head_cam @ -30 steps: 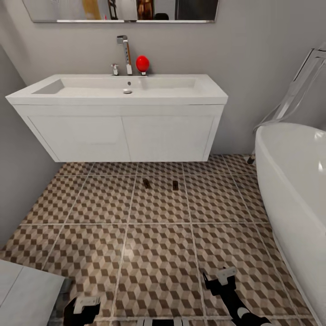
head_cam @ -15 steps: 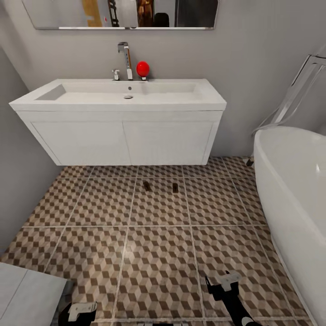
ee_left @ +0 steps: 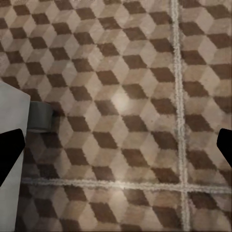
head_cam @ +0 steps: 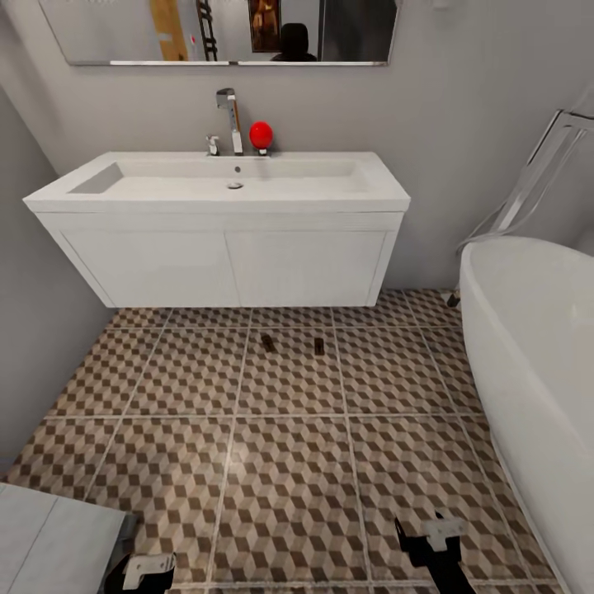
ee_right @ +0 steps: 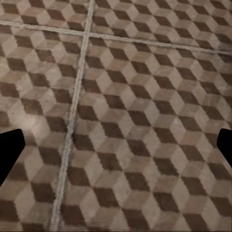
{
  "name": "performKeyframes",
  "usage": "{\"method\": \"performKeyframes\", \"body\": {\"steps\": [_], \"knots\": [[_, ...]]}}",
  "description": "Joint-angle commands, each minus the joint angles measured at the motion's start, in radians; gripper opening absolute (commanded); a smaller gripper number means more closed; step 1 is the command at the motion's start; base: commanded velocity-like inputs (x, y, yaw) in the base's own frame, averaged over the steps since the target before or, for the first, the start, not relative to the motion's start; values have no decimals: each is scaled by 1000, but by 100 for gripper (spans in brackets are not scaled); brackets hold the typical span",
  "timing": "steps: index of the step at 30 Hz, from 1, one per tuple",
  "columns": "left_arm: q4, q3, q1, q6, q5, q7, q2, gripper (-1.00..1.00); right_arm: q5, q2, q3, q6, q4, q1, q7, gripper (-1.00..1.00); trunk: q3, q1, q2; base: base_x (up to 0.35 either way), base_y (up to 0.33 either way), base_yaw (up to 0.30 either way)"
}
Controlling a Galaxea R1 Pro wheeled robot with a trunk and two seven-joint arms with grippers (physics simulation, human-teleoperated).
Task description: Take the four mousetraps from the cabinet in the bathroom and place them on the bathroom floor. Make sure all four end up on the same floor surface, and ensure that at least two of them are either under or directly next to the same bathroom sink.
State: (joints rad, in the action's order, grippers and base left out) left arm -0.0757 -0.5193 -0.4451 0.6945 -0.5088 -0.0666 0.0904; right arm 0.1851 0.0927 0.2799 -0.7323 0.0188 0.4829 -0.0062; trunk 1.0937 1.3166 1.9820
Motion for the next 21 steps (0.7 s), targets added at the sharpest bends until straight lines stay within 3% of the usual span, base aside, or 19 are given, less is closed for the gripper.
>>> {"method": "performKeyframes", "body": {"steps": [1,21], "knots": [[-3,-8,0,5,1,-7,-1,100,10,2,9,-6,0,-2,7,100,-3,-4,-7,0,0,0],[-3,-8,16,30,0,-8,0,100,55,9,10,-40,-2,-50,43,100,-65,-81,-147,0,0,0]]}}
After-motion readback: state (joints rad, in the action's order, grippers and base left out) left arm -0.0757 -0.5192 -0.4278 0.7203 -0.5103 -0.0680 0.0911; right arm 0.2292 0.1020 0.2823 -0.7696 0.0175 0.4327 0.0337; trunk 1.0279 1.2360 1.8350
